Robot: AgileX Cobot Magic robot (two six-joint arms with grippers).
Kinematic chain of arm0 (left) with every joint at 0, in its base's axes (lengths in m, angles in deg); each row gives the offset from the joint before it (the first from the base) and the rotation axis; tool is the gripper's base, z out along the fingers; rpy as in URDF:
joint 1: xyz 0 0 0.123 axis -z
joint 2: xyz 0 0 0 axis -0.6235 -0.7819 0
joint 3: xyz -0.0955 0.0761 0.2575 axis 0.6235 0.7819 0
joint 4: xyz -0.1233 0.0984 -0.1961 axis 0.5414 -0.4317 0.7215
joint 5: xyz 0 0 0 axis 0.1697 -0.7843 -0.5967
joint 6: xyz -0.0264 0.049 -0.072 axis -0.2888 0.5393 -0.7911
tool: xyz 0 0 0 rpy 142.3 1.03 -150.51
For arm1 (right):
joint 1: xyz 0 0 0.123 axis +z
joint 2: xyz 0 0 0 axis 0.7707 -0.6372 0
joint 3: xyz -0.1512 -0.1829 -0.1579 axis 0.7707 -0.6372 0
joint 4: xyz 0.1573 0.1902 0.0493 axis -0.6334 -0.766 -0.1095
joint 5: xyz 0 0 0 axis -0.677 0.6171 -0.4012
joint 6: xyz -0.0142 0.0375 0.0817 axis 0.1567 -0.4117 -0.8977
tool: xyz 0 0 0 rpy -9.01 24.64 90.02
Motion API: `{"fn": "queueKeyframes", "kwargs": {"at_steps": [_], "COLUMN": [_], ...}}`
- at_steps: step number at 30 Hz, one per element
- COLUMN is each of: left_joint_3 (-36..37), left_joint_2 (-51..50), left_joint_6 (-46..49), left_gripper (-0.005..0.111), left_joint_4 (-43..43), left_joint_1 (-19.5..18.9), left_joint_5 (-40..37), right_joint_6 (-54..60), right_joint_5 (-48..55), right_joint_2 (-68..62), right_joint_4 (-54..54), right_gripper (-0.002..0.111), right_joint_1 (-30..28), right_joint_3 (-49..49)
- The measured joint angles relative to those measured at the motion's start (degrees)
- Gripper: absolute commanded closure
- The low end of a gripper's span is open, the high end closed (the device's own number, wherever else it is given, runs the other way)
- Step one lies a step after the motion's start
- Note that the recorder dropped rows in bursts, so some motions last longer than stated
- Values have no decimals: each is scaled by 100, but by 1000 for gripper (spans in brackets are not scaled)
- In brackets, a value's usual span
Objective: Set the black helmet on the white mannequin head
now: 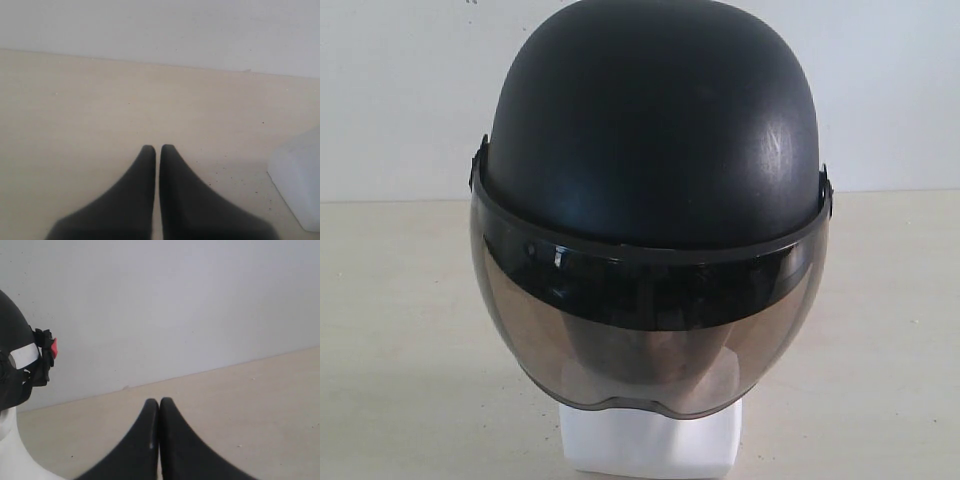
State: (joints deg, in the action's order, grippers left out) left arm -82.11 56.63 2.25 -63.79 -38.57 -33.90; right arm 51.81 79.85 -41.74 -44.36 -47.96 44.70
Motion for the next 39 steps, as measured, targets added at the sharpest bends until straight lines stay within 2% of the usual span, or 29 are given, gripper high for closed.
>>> {"fn": "queueKeyframes", "kwargs": {"at_steps": [10, 14, 18, 23, 29, 39], "left_joint_3": [0, 0, 0, 0, 0, 0], "left_joint_2": [0, 0, 0, 0, 0, 0], "left_joint_6": [0, 0, 0, 0, 0, 10], "left_gripper": [102, 102, 102, 102, 102, 102], "left_joint_4": [0, 0, 0, 0, 0, 0], "left_joint_1": [0, 0, 0, 0, 0, 0], "left_joint_5": [0, 0, 0, 0, 0, 0], "right_joint_6": [311, 1079, 1225, 725, -398, -655], "right_joint_5": [-34, 320, 845, 1371, 1377, 1251], "right_joint_2": [3, 3, 3, 3, 3, 3], "right_joint_4": [14, 252, 756, 1165, 1563, 2056], "right_gripper": [109, 109, 109, 109, 109, 109], "right_joint_1": [0, 0, 0, 0, 0, 0], "right_joint_3": [-10, -10, -10, -37, -414, -436]}}
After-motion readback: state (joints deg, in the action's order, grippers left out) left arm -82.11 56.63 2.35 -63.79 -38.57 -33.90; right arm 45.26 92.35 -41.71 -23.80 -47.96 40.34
